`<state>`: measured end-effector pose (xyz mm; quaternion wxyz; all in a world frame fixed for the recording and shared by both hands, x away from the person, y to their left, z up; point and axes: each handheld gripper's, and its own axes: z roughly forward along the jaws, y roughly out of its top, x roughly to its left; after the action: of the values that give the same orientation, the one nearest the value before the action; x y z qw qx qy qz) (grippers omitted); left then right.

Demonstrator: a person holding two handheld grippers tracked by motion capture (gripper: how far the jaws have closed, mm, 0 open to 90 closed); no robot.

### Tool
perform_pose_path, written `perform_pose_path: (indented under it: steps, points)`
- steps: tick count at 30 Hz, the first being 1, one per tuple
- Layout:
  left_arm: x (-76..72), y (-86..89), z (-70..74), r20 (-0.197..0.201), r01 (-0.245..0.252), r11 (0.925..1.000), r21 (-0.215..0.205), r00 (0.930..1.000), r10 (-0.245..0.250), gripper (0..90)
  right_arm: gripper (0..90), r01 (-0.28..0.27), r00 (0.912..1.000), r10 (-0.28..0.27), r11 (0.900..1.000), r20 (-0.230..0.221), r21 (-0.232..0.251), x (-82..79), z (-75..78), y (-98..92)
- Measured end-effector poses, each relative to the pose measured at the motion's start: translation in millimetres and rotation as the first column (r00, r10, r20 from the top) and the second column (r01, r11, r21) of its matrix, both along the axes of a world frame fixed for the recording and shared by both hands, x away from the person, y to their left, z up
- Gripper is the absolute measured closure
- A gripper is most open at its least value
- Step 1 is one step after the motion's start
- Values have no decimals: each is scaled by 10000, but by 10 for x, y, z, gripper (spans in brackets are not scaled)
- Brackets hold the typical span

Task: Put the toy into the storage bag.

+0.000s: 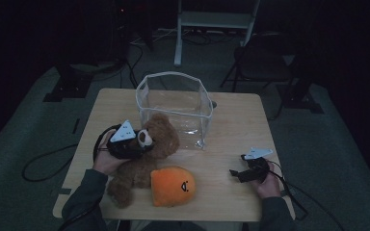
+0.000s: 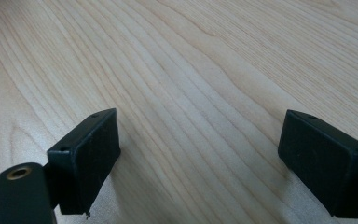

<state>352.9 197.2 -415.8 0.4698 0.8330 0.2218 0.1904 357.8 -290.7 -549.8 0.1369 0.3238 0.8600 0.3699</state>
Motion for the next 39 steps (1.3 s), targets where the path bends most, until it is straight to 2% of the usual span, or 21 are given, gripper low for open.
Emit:
perform_pose_path:
  steps: [2, 3, 4, 7, 15, 20, 22, 29, 35, 39]
  points:
    - [-15, 74, 13, 5, -55, 9994, -356, 10000, 55, 411, 119, 1, 10000, -1, 10000, -2, 3, 0, 0, 0]
    - [-15, 74, 13, 5, -55, 9994, -356, 10000, 55, 412, 119, 0, 10000, 0, 10000, 1, 0, 0, 0, 0]
    - [-31, 147, 34, 51, -129, 9973, -718, 9999, 133, 412, 119, 1, 10000, -1, 10000, 1, -1, 0, 0, 0]
    - [-47, 251, 72, 122, -234, 9925, -1202, 9996, 251, 414, 119, -1, 10000, 1, 10000, -1, 0, 0, 0, 0]
    - [-84, 430, 168, 371, -487, 9818, -1838, 9977, 564, 414, 119, -5, 10000, 5, 10000, 6, -2, 1, 0, 0]
    - [-94, 520, 202, 371, -596, 9717, -2285, 9969, 699, 414, 119, -5, 10000, 5, 10000, 6, -1, 1, 0, 0]
    - [-93, 543, 214, 346, -626, 9688, -2397, 9967, 729, 414, 119, -4, 10000, 4, 10000, 8, -3, 0, 0, 0]
    - [-82, 579, 250, 357, -787, 9692, -2333, 9953, 895, 414, 119, 9, 10000, -9, 10000, 11, 5, -3, -1, 0]
    - [-73, 609, 293, 293, -906, 9638, -2508, 9944, 1011, 413, 119, 14, 10000, -14, 10000, 5, 9, -4, -1, 0]
    - [-66, 623, 328, 316, -992, 9636, -2481, 9934, 1104, 414, 119, 23, 10000, -23, 10000, -12, 14, -5, 0, 1]
